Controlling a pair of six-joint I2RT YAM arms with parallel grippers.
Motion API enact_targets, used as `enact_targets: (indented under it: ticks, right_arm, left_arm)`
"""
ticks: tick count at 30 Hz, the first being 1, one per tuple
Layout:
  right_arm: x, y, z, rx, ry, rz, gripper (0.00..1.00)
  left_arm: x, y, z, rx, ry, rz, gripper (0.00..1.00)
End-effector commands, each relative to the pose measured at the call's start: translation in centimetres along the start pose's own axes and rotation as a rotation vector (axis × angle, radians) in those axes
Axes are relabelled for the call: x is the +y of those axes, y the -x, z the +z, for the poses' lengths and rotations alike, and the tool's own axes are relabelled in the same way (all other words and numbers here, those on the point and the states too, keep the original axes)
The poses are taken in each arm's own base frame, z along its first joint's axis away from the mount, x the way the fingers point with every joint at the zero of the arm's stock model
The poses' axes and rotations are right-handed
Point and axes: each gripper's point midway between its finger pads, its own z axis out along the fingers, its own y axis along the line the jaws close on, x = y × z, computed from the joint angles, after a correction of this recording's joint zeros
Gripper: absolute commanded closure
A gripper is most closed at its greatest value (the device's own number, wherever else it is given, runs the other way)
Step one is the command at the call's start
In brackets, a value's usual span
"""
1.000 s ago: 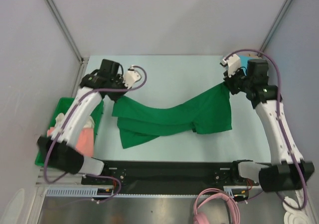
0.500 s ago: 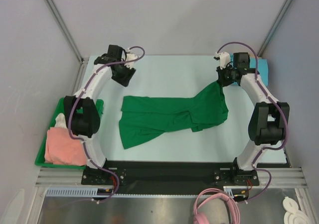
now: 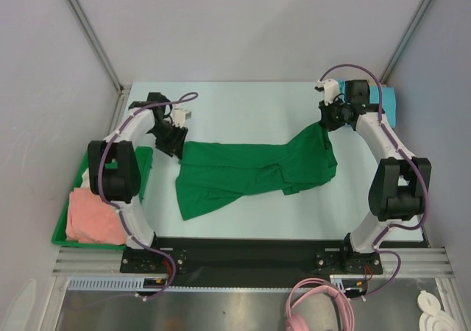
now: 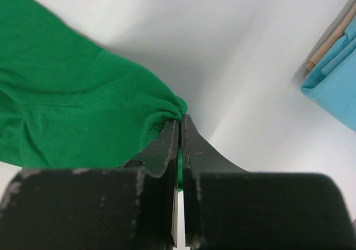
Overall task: Fold and stack the t-shirts
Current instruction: Flatten the tshirt out
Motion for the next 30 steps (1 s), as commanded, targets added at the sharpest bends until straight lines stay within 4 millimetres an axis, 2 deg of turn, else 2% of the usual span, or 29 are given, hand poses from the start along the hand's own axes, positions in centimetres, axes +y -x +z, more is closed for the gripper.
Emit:
enact_targets:
  ticks: [1,5,8,10,16,21,30]
  right_arm:
    - [0.2,2.2,-1.7,-0.055,-0.005,-0.047,1.0]
    - [0.2,2.1,-1.7,-0.049,-0.007,-0.054,1.0]
    - [0.1,2.2,-1.9,-0.051,-0.017,-0.063,1.0]
    - [0.1,2.1,-2.1,-0.047,-0.022,-0.07,1.0]
    - [0.0,1.9,-2.0,-0.044,-0.026,-0.076,1.0]
    - [0.0,1.9,-1.5,-0.043,-0.024,-0.073,1.0]
    - [-0.3,2.0,-1.0,-0.036,-0.025,-0.076,1.0]
  left_arm:
    - [-0.1,2.3,0.5,-0.041,-0.059,-0.012,0.51]
    - [-0.1,3.3,1.6,-0.026,-0.117,-0.027,0.48]
    - [0.1,3.3,2.3,-0.007,-0.124,-0.029,0.53]
    - [0.4,3.2,2.4,0.002,-0.115,-0.028,0.59]
    - [1.6,2.4,2.3,0.012,-0.093,-0.061,0.56]
    - [1.9,1.1,3.3,0.059,-0.098,-0.082,0.5]
    - [2.1,0.8,4.5,0.094,-0.122,-0.085,0.56]
